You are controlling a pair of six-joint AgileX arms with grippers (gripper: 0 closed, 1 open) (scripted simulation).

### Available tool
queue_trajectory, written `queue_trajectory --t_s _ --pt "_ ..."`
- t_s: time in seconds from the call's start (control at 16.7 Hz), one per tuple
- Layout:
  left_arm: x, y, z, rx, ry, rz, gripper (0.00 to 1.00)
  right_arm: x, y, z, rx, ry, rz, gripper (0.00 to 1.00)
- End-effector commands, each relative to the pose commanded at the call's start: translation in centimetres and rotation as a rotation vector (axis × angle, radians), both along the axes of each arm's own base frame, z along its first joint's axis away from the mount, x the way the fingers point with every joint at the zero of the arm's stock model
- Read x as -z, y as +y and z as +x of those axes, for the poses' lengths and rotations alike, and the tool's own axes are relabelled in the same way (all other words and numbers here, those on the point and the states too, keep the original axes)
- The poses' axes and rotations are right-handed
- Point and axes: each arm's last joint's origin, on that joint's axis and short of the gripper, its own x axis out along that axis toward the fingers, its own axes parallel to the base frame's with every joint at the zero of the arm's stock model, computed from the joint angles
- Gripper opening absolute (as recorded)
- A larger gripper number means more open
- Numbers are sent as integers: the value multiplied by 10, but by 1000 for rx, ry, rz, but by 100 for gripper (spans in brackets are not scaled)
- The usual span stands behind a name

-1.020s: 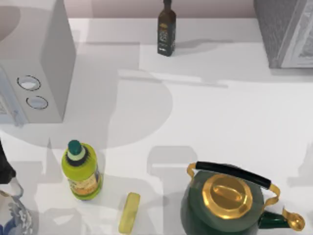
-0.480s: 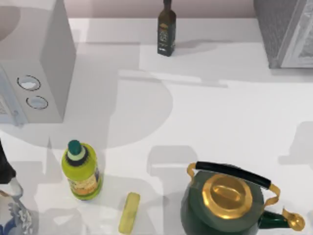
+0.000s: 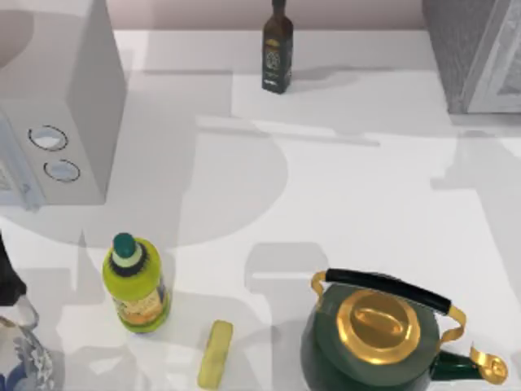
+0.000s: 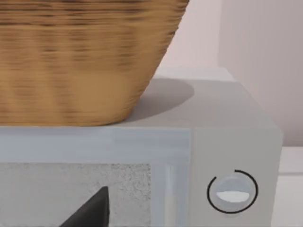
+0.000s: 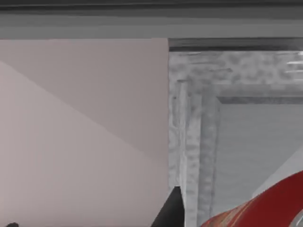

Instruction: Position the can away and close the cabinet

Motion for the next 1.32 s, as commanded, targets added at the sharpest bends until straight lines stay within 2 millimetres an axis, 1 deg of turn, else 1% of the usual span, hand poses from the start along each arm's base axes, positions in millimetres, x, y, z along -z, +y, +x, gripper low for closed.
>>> queue_trajectory --t_s 0.12,0.24,0.36,0.54,0.66,0.78,1.14,1.32 --pt "0 0 0 0 0 0 100 -30 5 19 5 1 -5 0" --pt "0 0 0 0 0 0 100 -55 11 38 15 0 -11 0" --pt "0 0 0 0 0 0 100 -74 15 56 26 0 -15 0" --pt "0 0 0 0 0 0 100 -93 21 79 41 3 -17 0" --pt "0 0 0 0 0 0 100 -99 24 90 49 9 -17 0" --pt "0 0 0 0 0 0 100 -102 26 97 56 15 -17 0" --pt "0 0 0 0 0 0 100 -102 25 99 58 17 -16 0" --pt "0 0 0 0 0 0 100 -106 30 111 37 26 -26 0"
